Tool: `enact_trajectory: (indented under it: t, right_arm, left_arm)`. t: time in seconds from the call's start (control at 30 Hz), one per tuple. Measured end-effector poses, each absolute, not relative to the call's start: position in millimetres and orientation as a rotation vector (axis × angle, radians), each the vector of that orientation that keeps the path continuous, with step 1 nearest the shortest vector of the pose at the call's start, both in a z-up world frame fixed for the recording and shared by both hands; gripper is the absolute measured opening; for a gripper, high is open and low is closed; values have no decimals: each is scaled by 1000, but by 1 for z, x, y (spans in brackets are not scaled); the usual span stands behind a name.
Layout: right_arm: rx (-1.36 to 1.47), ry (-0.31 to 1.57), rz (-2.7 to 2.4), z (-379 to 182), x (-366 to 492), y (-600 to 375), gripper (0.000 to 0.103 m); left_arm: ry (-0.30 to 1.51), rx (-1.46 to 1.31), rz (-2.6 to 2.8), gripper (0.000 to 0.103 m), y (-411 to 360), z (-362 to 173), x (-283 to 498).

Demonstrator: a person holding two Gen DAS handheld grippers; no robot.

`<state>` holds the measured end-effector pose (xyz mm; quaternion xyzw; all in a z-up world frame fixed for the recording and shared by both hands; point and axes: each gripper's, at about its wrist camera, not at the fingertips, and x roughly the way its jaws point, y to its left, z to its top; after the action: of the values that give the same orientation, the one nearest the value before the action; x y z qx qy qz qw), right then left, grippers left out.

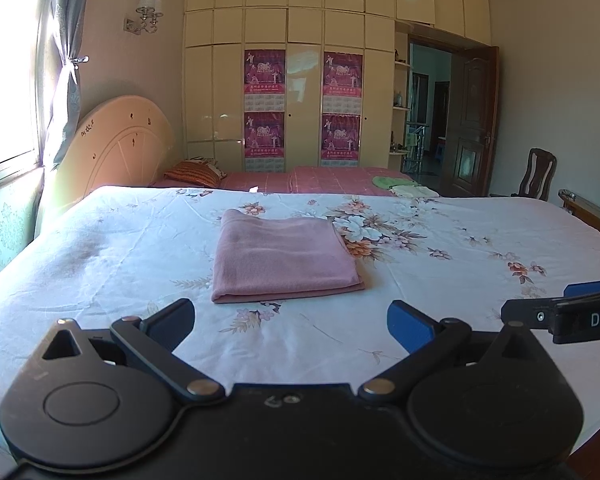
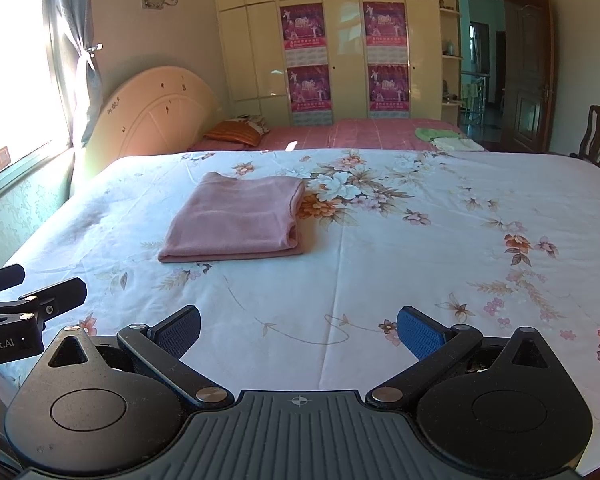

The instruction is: Fold small clothes

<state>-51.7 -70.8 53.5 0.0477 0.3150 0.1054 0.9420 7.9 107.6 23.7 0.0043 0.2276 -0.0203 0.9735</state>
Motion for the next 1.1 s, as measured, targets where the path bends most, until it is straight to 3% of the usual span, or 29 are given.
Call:
enact_trajectory:
  t: [1.1]
  right_arm:
    - [83,643,232,48,-41,-74,103]
  left_arm:
    - [452,21,-49,102,106,24,16]
